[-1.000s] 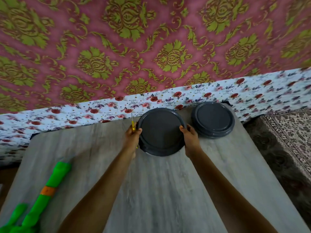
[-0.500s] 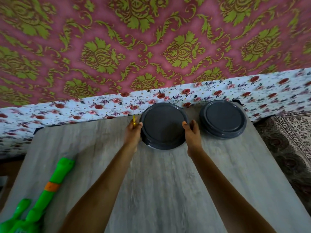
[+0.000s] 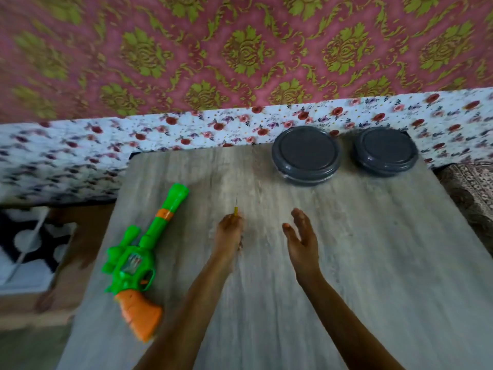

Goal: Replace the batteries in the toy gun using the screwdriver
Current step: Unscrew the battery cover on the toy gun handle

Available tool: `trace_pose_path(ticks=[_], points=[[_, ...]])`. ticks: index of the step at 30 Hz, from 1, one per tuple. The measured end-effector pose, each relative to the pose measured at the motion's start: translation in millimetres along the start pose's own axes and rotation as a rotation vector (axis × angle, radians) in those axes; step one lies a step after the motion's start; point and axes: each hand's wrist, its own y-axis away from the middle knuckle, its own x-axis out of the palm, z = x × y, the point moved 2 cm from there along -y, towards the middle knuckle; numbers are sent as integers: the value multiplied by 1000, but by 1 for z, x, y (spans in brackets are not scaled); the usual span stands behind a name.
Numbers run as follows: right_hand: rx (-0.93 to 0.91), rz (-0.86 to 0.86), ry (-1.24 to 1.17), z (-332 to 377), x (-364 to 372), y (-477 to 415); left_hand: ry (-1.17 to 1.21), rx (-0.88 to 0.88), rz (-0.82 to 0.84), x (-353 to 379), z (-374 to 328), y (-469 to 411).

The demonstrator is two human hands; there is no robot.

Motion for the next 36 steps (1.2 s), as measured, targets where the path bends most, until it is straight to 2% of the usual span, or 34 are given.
trace_pose_path(ticks=[2,5,8,12,15,20,27,33,36], points=[[-9,56,29,-4,11,15,70,-16,-1,-17,9,10],[-71,155,109,-13,24,28,75,121,-15,-37,24,23],[-222,228,237,-27,27,24,2,235,-46,-46,41,24],[-390,262,326,-51,22,7,-108,377,-73,-41,56,18],[-488,267,362,-68,16,-3,-97,449,-83,-34,71,11],[-554,345,355,-83,9,-8,-15,511,-98,-32,90,5],[-659,331,345,-95,-10,24,-33,662,-143,-39,112,40],[-695,366,400,-97,-23,89,-124,804,-296,-57,141,80],[-720,391,406,-94,-20,121,-204,822,-380,-78,144,102]])
